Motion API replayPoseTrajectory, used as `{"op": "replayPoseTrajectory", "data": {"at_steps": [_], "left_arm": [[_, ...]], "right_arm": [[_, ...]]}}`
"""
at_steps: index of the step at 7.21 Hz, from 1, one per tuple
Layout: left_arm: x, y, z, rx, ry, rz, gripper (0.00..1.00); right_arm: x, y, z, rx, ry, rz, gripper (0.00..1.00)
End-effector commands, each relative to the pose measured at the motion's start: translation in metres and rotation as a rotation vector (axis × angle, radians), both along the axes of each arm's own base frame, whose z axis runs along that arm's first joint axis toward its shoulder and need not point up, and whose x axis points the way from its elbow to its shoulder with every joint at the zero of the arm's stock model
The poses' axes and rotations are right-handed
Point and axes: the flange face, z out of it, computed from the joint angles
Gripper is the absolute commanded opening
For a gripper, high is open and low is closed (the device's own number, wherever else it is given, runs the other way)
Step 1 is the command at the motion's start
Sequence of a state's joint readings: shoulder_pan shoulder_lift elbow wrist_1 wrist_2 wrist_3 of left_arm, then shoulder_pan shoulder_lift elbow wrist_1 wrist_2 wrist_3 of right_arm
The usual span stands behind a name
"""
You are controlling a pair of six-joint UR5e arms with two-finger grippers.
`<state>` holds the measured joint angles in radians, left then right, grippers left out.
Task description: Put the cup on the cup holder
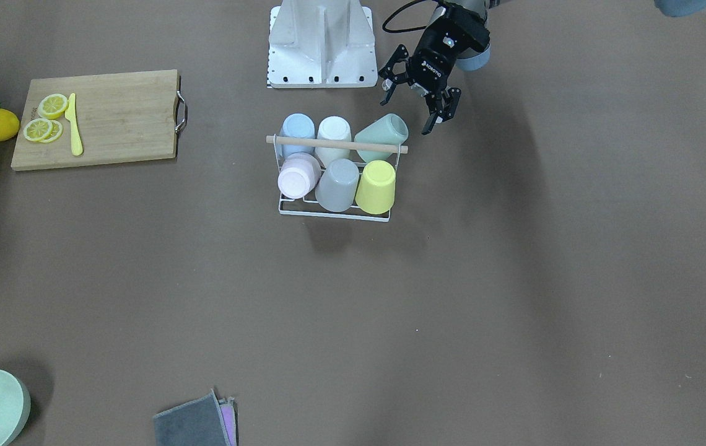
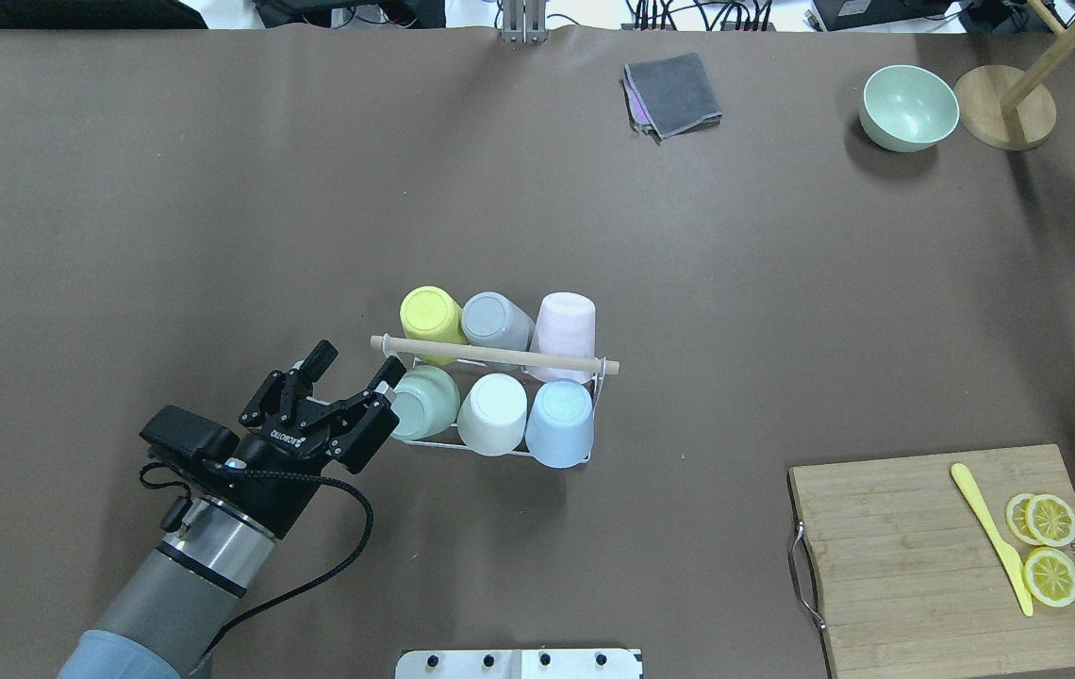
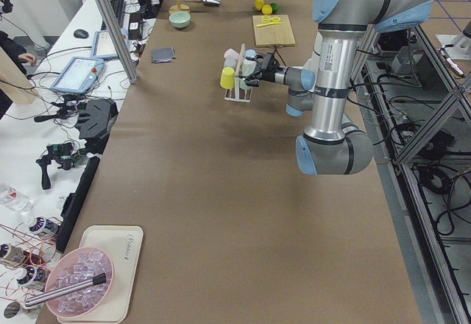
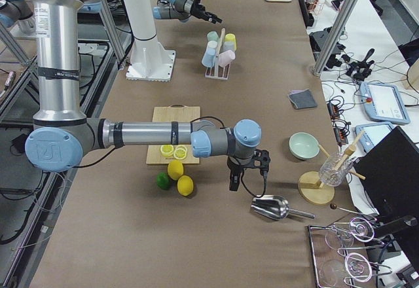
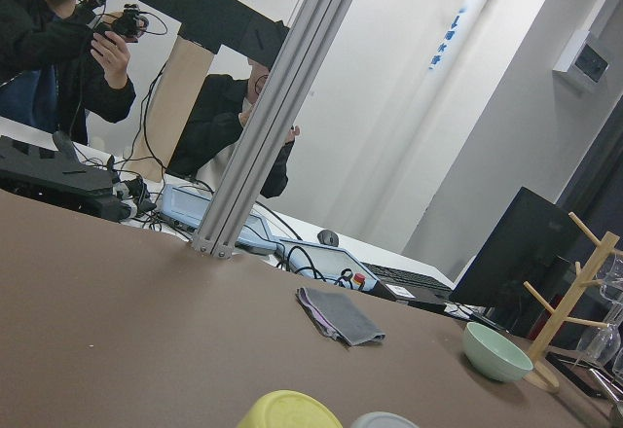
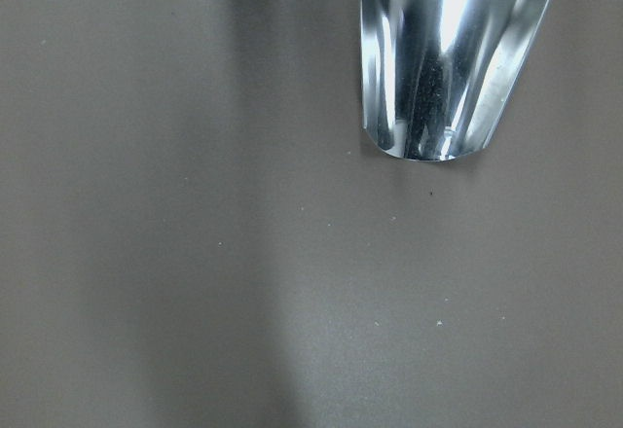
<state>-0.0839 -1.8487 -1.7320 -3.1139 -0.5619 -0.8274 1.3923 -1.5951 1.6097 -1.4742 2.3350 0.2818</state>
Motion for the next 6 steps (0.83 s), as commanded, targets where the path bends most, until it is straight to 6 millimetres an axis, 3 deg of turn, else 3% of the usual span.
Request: {"op": "replayPoseTrajectory", "data": {"at_steps": [1, 2, 3, 6], "left_arm": [[-0.037, -0.029, -0.007, 0.019, 0.010, -0.043, 0.98], [-0.066, -0.071, -0.010, 0.063, -0.002, -0.058, 0.98], [-0.080, -0.090, 0.006, 0.097, -0.052, -0.006, 0.98], [-0.123, -0.142, 0.104, -0.018, -0.343, -0.019, 0.98]], "right_arm": [[0.000, -0.001, -0.003, 0.005, -0.001, 0.001, 0.99], [0.000, -0.002, -0.005, 0.010, 0.001, 0.001, 0.99], [0.000, -0.003, -0.012, 0.024, -0.001, 0.001, 0.99], [0.000, -0.005, -0.020, 0.043, -0.003, 0.002, 0.99]]}}
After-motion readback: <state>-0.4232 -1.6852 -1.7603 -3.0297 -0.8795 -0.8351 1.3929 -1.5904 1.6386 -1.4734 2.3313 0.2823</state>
